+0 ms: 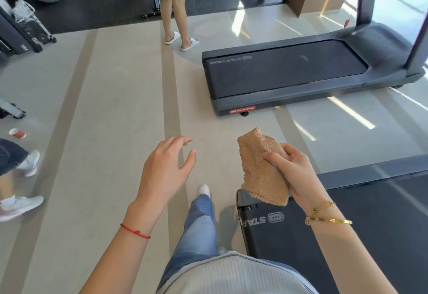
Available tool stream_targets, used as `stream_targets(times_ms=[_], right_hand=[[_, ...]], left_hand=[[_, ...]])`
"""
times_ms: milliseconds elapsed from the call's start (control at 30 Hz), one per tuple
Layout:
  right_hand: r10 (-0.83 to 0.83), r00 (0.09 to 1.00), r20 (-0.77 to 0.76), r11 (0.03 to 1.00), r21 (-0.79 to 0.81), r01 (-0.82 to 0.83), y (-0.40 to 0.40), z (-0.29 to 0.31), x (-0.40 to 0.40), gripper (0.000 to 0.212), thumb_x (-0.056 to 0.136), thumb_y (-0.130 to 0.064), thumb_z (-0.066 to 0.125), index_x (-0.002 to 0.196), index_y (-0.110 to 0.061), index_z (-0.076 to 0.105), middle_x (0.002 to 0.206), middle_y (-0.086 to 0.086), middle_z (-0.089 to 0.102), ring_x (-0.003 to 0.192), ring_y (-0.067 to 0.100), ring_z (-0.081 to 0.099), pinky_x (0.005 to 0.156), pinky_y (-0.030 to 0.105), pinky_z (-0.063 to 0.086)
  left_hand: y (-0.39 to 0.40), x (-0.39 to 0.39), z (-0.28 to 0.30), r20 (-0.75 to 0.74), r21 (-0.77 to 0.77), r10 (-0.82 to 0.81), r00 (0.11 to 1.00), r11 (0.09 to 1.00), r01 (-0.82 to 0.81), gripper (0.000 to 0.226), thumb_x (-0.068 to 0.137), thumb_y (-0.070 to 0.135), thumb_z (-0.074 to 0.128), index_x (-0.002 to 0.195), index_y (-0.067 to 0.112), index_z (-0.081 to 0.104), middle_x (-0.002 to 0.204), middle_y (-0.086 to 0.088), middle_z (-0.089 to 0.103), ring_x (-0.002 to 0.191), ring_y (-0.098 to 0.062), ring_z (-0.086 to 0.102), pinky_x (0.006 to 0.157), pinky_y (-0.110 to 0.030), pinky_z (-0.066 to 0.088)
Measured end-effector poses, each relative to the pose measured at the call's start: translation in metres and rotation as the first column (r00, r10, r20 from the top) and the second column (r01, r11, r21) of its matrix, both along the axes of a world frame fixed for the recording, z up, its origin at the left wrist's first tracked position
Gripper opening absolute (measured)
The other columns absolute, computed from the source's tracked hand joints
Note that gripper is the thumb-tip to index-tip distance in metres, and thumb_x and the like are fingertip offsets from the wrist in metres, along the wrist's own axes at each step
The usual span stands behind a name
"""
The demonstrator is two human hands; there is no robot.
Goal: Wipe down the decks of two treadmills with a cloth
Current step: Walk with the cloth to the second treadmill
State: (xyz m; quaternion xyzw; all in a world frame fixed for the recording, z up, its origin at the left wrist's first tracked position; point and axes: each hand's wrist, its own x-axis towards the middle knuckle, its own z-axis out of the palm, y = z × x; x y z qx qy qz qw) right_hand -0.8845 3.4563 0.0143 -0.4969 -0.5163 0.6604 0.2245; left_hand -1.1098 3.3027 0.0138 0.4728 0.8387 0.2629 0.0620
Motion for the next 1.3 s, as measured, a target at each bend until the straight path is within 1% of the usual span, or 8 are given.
stream_targets(times_ms=[200, 467, 567, 667, 767, 833, 1000, 1300], right_hand=[[-0.059, 0.998, 0.025, 0.998, 0.023, 0.058, 0.076, -0.012, -0.063, 0.027, 0.087, -0.024, 0.073, 0.111, -0.015, 0.064, 0.109, 0.013, 0.069, 0.099, 0.030, 0.068, 0.076, 0.039, 0.057], [-0.125, 0.992, 0.025, 0.990, 0.072, 0.123, 0.207, 0.001, -0.175, 0.026, 0.085, -0.030, 0.075, 0.107, -0.022, 0.065, 0.102, 0.005, 0.072, 0.087, 0.019, 0.071, 0.065, 0.029, 0.056], [-0.167, 0.986, 0.017, 0.983, 0.083, 0.165, 0.248, 0.009, -0.208, 0.023, 0.085, -0.025, 0.075, 0.106, -0.019, 0.066, 0.101, 0.007, 0.073, 0.090, 0.024, 0.070, 0.073, 0.036, 0.058], [-0.194, 0.981, -0.005, 0.978, 0.078, 0.193, 0.280, 0.013, -0.232, 0.023, 0.086, -0.021, 0.074, 0.107, -0.015, 0.067, 0.103, 0.011, 0.073, 0.094, 0.027, 0.070, 0.076, 0.036, 0.058], [-0.211, 0.978, -0.002, 0.976, 0.059, 0.211, 0.311, 0.013, -0.250, 0.023, 0.087, -0.020, 0.073, 0.108, -0.015, 0.067, 0.104, 0.011, 0.073, 0.092, 0.026, 0.071, 0.073, 0.036, 0.057], [-0.220, 0.975, -0.001, 0.974, 0.049, 0.220, 0.334, 0.011, -0.260, 0.023, 0.086, -0.019, 0.073, 0.108, -0.014, 0.068, 0.103, 0.012, 0.072, 0.086, 0.021, 0.069, 0.068, 0.030, 0.055], [-0.219, 0.976, -0.002, 0.975, 0.025, 0.219, 0.399, -0.004, -0.278, 0.020, 0.087, -0.019, 0.073, 0.106, -0.014, 0.067, 0.097, 0.006, 0.071, 0.083, 0.015, 0.066, 0.062, 0.023, 0.051], [-0.116, 0.993, 0.021, 0.992, 0.044, 0.115, 0.568, -0.024, -0.304, 0.020, 0.086, -0.022, 0.073, 0.105, -0.016, 0.068, 0.096, 0.001, 0.070, 0.079, 0.008, 0.067, 0.057, 0.018, 0.050]], left_hand=[[0.093, -0.073, -0.009, 0.001, 0.004, -0.052, 0.999, 0.999, 0.052, 0.028, 0.094, 0.031, 0.059, 0.120, 0.023, 0.064, 0.115, 0.010, 0.065, 0.108, -0.013, 0.060, 0.081, -0.024, 0.042], [0.244, -0.186, 0.003, -0.019, 0.014, -0.167, 0.986, 0.986, 0.167, 0.029, 0.095, 0.031, 0.058, 0.123, 0.024, 0.063, 0.117, 0.010, 0.064, 0.109, -0.012, 0.058, 0.083, -0.024, 0.044], [0.294, -0.221, 0.008, -0.016, 0.018, -0.203, 0.979, 0.979, 0.203, 0.029, 0.096, 0.031, 0.058, 0.123, 0.023, 0.063, 0.118, 0.009, 0.064, 0.110, -0.014, 0.059, 0.086, -0.030, 0.048], [0.337, -0.247, 0.008, -0.018, 0.015, -0.237, 0.971, 0.971, 0.237, 0.027, 0.096, 0.030, 0.058, 0.121, 0.023, 0.063, 0.116, 0.010, 0.064, 0.109, -0.015, 0.059, 0.083, -0.031, 0.048], [0.375, -0.268, 0.005, -0.019, 0.001, -0.245, 0.969, 0.969, 0.245, 0.027, 0.096, 0.031, 0.058, 0.121, 0.024, 0.064, 0.115, 0.011, 0.064, 0.108, -0.013, 0.059, 0.078, -0.026, 0.042], [0.399, -0.279, 0.002, -0.015, -0.006, -0.250, 0.968, 0.968, 0.250, 0.027, 0.095, 0.032, 0.058, 0.121, 0.024, 0.064, 0.115, 0.011, 0.064, 0.108, -0.013, 0.059, 0.077, -0.024, 0.040], [0.461, -0.299, -0.006, 0.003, -0.019, -0.234, 0.972, 0.972, 0.234, 0.029, 0.095, 0.033, 0.056, 0.122, 0.023, 0.063, 0.115, 0.010, 0.065, 0.108, -0.014, 0.060, 0.079, -0.029, 0.046], [0.607, -0.310, -0.019, 0.029, -0.031, -0.135, 0.990, 0.990, 0.136, 0.028, 0.097, 0.029, 0.056, 0.123, 0.022, 0.063, 0.116, 0.011, 0.064, 0.110, -0.012, 0.058, 0.082, -0.026, 0.046]])
